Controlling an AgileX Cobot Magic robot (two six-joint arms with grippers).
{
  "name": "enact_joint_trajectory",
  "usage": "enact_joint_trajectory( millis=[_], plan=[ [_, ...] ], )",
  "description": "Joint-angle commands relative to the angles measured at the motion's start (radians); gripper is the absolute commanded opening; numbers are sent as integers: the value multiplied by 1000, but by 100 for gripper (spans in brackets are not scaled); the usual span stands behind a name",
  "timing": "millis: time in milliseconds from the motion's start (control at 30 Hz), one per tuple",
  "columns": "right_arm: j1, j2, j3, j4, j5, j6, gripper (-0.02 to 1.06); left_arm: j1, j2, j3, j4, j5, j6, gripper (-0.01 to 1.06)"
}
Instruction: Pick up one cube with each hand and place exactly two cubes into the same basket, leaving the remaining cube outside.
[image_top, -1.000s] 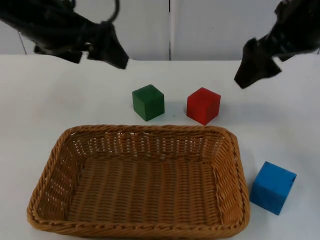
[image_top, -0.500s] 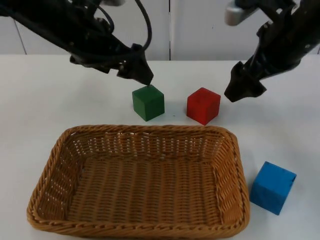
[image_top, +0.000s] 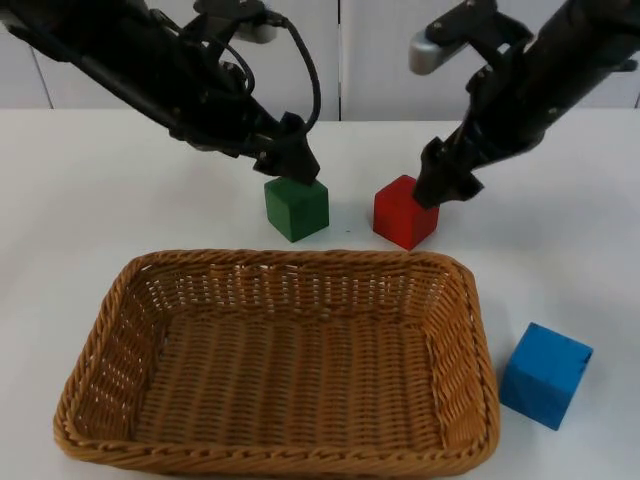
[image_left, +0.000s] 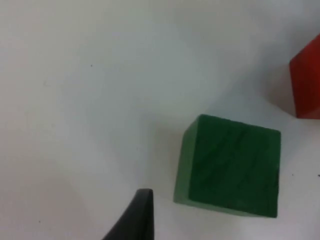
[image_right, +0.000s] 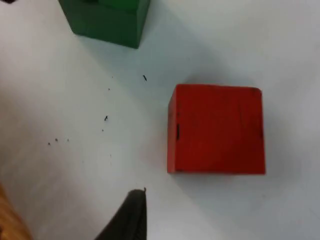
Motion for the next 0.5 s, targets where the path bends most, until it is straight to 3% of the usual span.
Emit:
enact_joint_trajectory(
  millis=[0, 367, 467],
  plan=[
    [6, 39, -47, 5, 21, -5, 105, -6, 18, -16, -19, 3, 15, 105],
    [6, 157, -165, 14, 36, -21, 105, -6, 125, -88, -16, 5, 60, 105],
    [6, 173, -179, 57, 36, -57, 105, -8, 138, -103, -16, 5, 89, 105]
  ],
)
